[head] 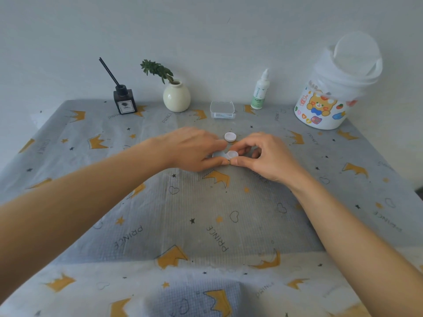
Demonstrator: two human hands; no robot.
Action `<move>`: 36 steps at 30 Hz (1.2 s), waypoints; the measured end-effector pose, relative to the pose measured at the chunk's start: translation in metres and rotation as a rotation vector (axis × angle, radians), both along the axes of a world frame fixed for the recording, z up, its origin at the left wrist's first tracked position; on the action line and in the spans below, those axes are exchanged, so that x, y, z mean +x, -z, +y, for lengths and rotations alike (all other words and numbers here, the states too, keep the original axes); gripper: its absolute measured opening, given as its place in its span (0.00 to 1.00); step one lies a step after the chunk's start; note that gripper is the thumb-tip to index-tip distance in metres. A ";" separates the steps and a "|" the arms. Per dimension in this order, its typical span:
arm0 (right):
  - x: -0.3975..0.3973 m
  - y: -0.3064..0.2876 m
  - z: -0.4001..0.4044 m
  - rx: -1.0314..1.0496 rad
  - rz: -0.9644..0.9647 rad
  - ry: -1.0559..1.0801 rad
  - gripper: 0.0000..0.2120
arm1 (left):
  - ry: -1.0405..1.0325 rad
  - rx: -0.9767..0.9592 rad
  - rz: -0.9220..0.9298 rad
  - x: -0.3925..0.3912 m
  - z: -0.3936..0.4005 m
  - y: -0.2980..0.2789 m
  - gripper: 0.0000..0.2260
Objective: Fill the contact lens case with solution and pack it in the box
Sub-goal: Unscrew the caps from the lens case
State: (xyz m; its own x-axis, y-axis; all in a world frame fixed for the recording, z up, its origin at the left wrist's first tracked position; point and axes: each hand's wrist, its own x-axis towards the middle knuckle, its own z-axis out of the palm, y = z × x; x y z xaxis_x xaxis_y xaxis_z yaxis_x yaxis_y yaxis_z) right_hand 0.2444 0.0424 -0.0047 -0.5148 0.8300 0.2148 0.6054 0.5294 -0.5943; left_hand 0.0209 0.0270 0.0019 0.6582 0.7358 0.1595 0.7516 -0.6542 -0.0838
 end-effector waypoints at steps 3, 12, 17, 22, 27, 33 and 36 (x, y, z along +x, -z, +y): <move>0.000 -0.001 -0.001 0.003 -0.006 -0.006 0.08 | -0.009 0.018 -0.017 0.000 0.000 0.002 0.16; 0.000 0.000 -0.001 -0.007 0.006 -0.002 0.08 | 0.032 0.025 0.042 -0.005 0.005 0.002 0.22; 0.002 -0.001 -0.001 -0.011 0.008 -0.016 0.10 | 0.341 0.153 0.164 -0.003 0.021 -0.012 0.23; 0.001 -0.001 -0.001 0.004 0.001 -0.013 0.10 | 0.438 0.170 0.246 -0.003 0.030 -0.013 0.20; 0.000 -0.001 -0.002 -0.001 0.002 -0.017 0.09 | 0.398 0.141 0.121 -0.001 0.020 -0.009 0.14; 0.003 0.002 -0.004 0.004 0.033 -0.013 0.08 | 0.220 0.140 0.095 -0.002 0.006 -0.005 0.18; 0.002 0.003 -0.004 -0.001 0.050 -0.002 0.08 | 0.079 0.162 0.115 0.001 0.000 0.001 0.26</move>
